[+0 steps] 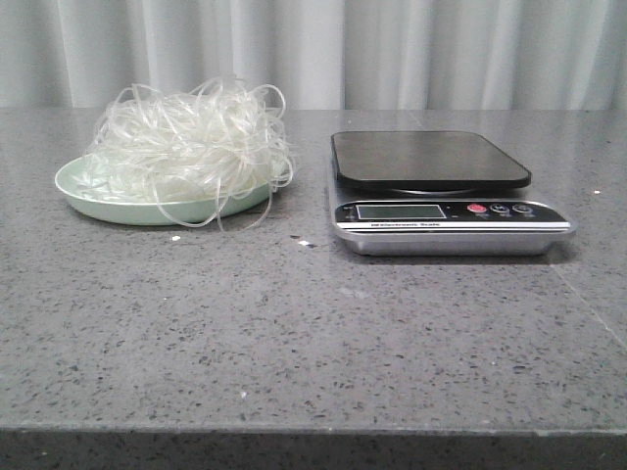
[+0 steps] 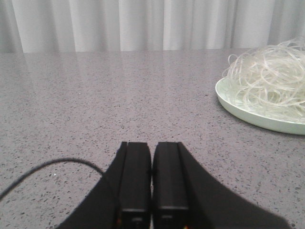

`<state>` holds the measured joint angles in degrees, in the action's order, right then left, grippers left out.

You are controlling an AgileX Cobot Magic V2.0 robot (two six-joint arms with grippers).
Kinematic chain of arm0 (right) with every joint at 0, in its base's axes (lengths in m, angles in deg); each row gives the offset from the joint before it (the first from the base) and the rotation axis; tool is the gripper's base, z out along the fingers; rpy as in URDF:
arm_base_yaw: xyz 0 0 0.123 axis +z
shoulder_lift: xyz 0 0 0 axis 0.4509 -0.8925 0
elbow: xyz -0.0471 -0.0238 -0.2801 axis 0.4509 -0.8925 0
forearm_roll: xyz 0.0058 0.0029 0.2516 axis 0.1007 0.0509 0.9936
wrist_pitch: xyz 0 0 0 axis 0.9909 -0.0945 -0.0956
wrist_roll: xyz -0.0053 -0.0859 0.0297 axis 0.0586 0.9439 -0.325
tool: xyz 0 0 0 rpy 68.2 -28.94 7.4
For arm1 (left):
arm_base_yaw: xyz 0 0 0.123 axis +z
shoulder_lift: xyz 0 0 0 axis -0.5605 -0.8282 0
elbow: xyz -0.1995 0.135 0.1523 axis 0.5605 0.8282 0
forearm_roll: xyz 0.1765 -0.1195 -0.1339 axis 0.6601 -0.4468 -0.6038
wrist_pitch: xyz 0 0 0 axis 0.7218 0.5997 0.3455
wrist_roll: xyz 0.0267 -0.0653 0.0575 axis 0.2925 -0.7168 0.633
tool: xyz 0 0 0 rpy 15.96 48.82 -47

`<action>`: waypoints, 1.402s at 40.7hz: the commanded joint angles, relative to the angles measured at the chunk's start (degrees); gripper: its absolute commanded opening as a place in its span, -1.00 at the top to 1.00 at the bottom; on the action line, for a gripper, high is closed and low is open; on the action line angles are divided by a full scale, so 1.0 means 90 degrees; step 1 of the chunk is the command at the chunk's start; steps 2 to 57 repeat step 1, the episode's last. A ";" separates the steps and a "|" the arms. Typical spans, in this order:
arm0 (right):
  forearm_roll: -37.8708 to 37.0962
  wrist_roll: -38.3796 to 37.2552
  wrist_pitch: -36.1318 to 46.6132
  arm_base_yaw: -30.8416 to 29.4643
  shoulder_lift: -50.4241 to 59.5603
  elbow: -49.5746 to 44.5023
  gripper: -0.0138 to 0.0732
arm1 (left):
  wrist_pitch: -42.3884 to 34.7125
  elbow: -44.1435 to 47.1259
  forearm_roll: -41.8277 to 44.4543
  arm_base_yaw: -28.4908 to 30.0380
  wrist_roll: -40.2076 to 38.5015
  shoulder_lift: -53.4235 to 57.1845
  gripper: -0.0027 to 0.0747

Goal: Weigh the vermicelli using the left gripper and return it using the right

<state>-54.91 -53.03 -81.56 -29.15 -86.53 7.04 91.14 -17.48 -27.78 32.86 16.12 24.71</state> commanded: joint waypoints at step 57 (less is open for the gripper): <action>-0.0095 0.0070 0.0521 -0.0039 0.0113 0.0043 0.34 | -0.0507 0.0052 -0.0050 -0.0006 -0.0002 0.0124 0.58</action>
